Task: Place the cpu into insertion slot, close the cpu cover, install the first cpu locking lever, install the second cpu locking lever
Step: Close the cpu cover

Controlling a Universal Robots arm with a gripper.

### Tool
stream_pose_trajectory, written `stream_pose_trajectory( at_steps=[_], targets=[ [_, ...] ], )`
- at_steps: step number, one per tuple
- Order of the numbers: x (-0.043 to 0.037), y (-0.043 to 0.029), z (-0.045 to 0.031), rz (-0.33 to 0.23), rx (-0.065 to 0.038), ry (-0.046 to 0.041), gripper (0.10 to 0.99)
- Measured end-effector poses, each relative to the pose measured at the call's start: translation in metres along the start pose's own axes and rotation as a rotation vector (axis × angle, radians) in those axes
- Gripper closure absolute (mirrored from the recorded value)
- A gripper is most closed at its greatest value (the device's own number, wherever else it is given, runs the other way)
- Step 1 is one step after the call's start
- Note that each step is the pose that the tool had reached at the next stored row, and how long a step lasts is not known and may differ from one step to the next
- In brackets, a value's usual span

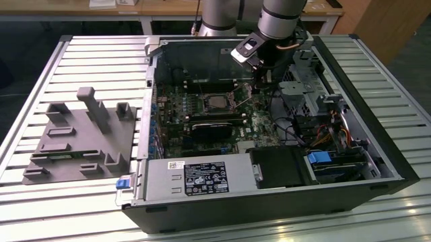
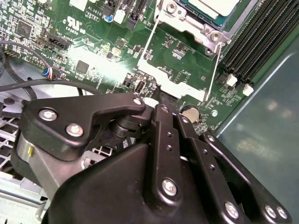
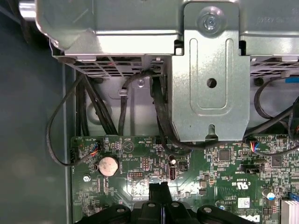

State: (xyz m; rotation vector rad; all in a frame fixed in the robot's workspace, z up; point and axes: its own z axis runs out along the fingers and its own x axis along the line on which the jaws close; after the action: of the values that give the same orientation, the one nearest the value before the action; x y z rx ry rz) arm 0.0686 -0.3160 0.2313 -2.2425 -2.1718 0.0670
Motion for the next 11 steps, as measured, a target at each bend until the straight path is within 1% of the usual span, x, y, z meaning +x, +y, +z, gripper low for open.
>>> stream_pose_trajectory(
  at_steps=[4, 8, 11],
  targets=[
    [0.0, -0.0007, 0.0, 0.0, 0.0, 0.0, 0.984],
    [0.0004, -0.004, 0.0002, 0.0, -0.001, 0.0001, 0.984],
    [0.0012, -0.0078, 0.0003, 0.001, -0.004, 0.0001, 0.984]
  ],
)
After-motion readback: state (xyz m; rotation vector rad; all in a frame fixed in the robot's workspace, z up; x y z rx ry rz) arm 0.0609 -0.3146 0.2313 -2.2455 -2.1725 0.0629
